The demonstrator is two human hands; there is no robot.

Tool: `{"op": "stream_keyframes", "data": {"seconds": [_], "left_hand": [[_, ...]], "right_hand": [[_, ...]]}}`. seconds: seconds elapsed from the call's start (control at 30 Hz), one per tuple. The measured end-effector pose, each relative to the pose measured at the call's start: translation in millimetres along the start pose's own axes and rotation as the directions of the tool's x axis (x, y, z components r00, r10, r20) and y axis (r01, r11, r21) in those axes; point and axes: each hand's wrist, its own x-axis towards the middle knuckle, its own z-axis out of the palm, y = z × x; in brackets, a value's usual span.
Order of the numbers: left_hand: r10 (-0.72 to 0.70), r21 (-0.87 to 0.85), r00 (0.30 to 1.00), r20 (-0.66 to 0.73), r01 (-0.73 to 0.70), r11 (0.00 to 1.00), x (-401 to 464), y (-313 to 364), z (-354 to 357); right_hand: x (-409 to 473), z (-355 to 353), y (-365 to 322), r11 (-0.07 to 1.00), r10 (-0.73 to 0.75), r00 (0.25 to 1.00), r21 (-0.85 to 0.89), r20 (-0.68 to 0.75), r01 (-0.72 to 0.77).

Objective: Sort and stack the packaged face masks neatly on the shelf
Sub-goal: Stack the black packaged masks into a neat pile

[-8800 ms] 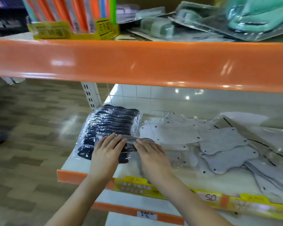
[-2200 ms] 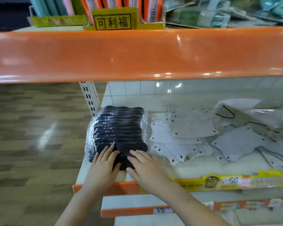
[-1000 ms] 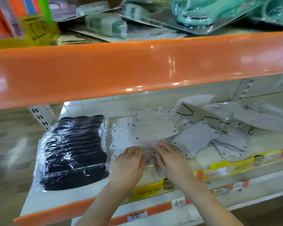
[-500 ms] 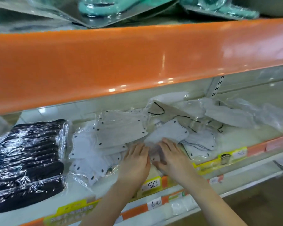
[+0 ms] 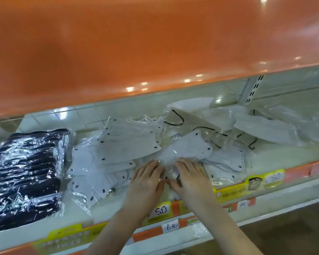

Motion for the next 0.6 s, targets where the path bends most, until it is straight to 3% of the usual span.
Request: {"op": "stream_keyframes", "data": {"seconds": [0.33, 0.6], "left_hand": [[0.019, 0.024, 1.000, 0.022, -0.020, 1.000, 3.0, 3.4, -2.7], [0.058, -0.071, 0.984, -0.171, -0.071, 0.995, 17.5, 20.4, -36.9]], "right_hand": [[12.1, -9.3, 4.8, 0.996, -0.050, 0.999, 0.071, -0.009, 0.050], [37.0, -67.5, -4.9, 0.952, -0.137, 0.982, 0.256, -0.132, 0.167]]}}
